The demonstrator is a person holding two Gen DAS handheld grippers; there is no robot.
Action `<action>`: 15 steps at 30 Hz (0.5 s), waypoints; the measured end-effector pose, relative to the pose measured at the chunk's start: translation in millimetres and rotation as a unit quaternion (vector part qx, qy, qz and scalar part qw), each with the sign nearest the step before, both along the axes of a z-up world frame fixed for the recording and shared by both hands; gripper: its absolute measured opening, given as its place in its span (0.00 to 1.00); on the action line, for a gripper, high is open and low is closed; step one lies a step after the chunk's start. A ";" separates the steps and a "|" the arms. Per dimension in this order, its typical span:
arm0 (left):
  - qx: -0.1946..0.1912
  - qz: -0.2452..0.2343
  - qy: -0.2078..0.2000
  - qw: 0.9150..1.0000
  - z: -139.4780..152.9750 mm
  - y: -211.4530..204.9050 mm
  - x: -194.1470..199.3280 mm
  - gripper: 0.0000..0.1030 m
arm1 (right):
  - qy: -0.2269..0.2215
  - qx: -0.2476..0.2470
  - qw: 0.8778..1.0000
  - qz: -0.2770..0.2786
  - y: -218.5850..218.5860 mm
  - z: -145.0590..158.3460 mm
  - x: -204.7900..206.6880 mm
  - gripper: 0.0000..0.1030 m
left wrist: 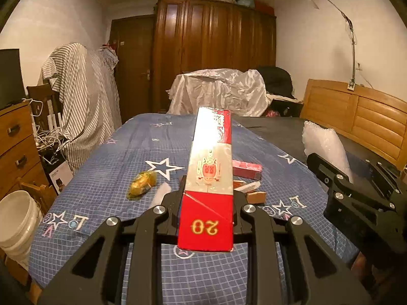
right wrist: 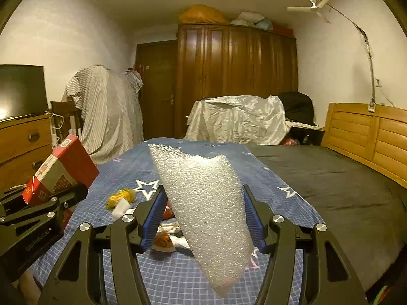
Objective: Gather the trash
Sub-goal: 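Carry the red box and white foam with both tools to the white bucket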
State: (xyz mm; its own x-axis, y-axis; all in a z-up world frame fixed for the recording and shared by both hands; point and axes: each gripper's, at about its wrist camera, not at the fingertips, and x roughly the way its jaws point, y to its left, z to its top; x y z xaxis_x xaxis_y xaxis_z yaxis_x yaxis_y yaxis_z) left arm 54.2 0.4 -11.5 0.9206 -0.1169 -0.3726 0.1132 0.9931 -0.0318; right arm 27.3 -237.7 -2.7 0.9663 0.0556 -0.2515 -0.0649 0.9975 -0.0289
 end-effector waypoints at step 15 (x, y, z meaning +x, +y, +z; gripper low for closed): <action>-0.009 0.137 0.003 0.991 30.6 146.4 4.9 0.21 | 0.010 -0.011 0.987 0.161 166.5 50.8 55.4 0.58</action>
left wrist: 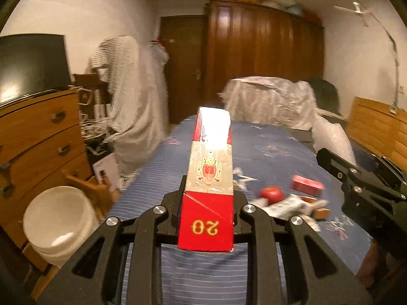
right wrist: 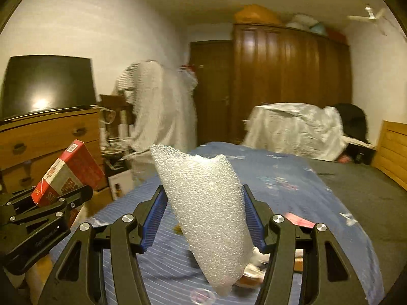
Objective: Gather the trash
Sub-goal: 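Carry the red box and white foam with both tools to the white bucket, then open both tools to drop the red box and foam into the bucket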
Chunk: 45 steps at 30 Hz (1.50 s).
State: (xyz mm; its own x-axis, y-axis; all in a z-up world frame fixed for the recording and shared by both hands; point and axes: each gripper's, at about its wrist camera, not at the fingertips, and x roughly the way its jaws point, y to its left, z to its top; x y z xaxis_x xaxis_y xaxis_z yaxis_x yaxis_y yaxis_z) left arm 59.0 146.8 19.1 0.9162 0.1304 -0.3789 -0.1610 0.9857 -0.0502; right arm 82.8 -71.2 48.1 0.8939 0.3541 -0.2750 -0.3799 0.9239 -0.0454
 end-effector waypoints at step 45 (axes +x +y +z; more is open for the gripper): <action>-0.150 0.195 0.178 0.953 -100.5 378.1 -2.2 0.22 | 0.307 -0.144 0.888 0.311 559.7 -95.1 122.4 0.58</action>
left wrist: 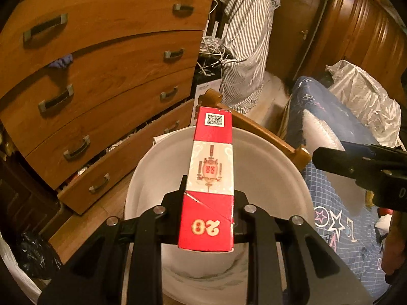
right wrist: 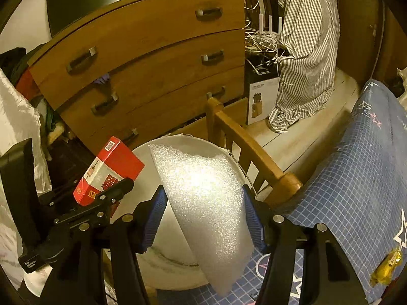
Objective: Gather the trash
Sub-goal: 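Open both tools to drop the red box and foam into the bucket, then move both tools back over the trash on the bed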
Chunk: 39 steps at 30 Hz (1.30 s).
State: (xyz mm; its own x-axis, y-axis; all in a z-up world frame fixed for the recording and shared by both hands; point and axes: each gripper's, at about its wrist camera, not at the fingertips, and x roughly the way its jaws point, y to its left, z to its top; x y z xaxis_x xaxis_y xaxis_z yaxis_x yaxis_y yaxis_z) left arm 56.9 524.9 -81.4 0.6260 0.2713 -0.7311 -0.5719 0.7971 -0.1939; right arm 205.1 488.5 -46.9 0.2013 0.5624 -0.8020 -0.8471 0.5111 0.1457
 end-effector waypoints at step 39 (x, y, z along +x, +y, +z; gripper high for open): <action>0.024 -0.046 0.004 0.999 6.3 -62.8 15.2 0.54 | -0.028 0.081 0.994 -0.063 -159.2 27.3 -11.3 0.77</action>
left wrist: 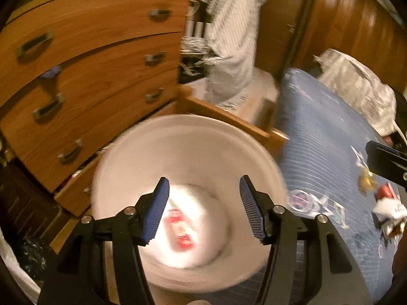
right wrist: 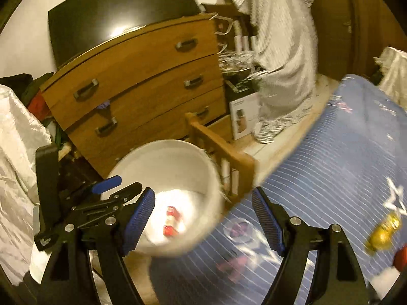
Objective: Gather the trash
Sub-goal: 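Move both tools back over the trash on the bed, then grasp the crumpled paper cup with the right tool while the left tool grasps the white cloth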
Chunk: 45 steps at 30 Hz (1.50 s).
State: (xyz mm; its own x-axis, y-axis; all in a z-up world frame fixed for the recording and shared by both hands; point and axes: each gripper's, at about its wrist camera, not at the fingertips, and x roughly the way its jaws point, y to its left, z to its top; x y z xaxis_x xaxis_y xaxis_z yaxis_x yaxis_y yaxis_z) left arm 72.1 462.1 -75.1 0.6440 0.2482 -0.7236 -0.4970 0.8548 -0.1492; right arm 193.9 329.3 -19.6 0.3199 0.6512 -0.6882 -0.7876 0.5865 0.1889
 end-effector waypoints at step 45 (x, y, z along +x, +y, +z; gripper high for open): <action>-0.041 -0.475 0.026 0.879 -82.1 -432.1 167.2 0.59 | -0.030 0.026 0.954 -0.298 -523.0 -121.4 19.0 0.40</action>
State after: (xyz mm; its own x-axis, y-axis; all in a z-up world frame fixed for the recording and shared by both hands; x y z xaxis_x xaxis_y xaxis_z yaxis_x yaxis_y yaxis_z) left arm 239.3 30.0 -157.1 0.4970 -0.4380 -0.7491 0.4267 0.8750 -0.2286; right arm 212.9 -193.7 -141.0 0.6823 0.3741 -0.6281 -0.3268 0.9246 0.1957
